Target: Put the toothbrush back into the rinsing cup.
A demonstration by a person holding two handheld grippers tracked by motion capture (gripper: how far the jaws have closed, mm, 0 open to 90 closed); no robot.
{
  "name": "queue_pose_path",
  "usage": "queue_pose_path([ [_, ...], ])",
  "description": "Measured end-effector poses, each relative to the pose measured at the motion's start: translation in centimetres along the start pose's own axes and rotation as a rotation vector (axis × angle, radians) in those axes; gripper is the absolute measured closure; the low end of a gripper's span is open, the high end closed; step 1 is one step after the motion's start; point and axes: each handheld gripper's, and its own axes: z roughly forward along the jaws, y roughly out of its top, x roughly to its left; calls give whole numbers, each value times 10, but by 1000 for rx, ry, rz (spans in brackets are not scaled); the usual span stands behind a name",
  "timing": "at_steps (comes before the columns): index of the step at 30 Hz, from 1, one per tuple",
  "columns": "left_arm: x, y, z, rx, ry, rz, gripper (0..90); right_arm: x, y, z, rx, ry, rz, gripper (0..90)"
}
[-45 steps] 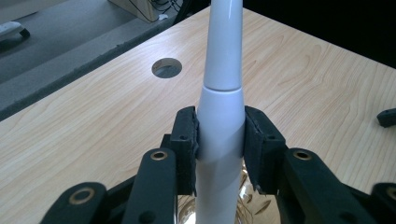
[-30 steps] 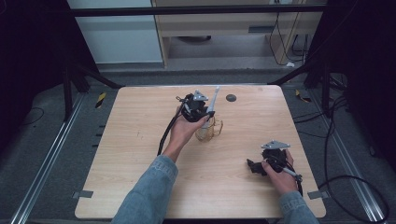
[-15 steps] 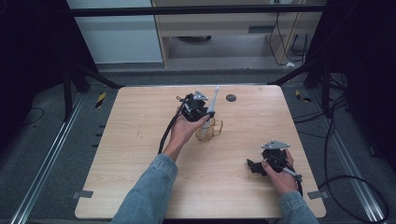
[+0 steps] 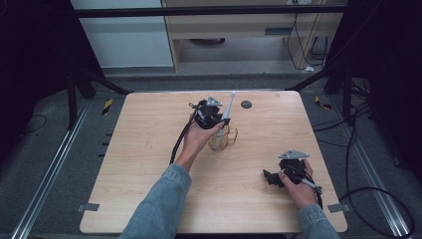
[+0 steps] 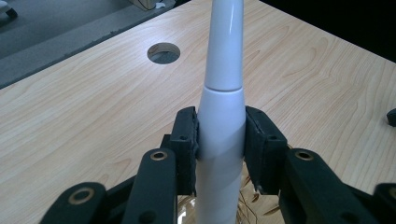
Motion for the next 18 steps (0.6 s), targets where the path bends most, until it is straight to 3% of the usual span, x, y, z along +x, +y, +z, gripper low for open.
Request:
queue_pose_path([
  [18,-5,5,-12,-22,35,38,591,0,0,0,2,-2,1,4],
])
